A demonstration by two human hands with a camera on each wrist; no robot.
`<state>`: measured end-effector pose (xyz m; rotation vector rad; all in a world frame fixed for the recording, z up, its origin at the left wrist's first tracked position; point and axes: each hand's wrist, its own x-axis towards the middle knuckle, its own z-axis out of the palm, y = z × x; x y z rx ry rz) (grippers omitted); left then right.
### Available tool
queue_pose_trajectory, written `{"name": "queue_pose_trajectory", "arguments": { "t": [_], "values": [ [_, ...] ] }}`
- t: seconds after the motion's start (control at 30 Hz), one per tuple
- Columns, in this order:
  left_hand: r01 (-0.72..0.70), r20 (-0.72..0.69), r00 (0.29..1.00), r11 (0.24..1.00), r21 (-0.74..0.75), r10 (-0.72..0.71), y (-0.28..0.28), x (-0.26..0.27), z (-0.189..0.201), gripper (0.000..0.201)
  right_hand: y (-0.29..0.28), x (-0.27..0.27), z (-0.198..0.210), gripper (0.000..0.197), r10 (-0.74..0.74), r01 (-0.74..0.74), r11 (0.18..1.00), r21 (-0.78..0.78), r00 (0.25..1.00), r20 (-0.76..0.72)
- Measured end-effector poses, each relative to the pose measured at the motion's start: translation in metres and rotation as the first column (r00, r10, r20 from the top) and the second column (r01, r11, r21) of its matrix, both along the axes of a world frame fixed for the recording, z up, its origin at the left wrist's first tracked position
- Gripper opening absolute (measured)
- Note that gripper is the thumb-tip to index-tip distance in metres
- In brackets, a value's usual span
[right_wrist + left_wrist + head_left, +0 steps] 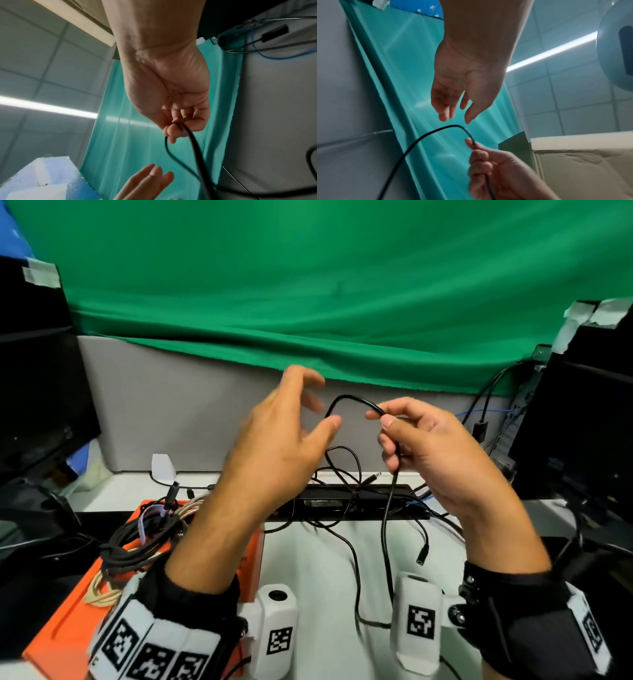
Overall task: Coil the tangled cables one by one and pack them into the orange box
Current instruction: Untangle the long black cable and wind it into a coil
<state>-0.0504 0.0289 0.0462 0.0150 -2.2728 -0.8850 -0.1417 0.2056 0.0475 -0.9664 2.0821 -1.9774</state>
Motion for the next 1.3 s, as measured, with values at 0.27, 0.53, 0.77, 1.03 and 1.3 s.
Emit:
{"name": "queue_pose_trajectory", "arguments": {
  "t": [0.27, 0.53, 0.77, 1.03, 1.3],
  "values": [
    [0.058, -0.295, 0.955, 0.965, 0.255, 0.021, -0.011, -0.013, -0.007, 0.018, -0.002, 0.018, 0.006, 0.009, 0.088, 0.029, 0.954, 0.297, 0.924, -0.372],
    [0.331, -0.078, 0.943, 0.898, 0.289, -0.323, 0.006, -0.007, -0.004, 0.030, -0.017, 0.028, 0.005, 0.010, 0.101, -0.087, 0.987, 0.136, 0.990, -0.096],
    [0.255, 0.474, 0.833, 0.958, 0.127, -0.285, -0.015, 0.006, 0.000, 0.025, -0.006, 0.004, 0.011, 0.011, -0.288, 0.271, 0.869, -0.413, 0.957, 0.023],
    [0.196, -0.289, 0.954, 0.888, 0.416, -0.075, 0.002, -0.009, 0.003, 0.037, -0.002, 0.018, 0.000, 0.031, 0.144, -0.069, 0.781, 0.621, 0.987, -0.071],
    [0.444, -0.228, 0.896, 0.776, 0.448, -0.382, 0.004, -0.002, 0.011, 0.031, -0.036, 0.034, -0.011, 0.021, 0.409, -0.337, 0.827, 0.451, 0.910, -0.072]
  ]
}}
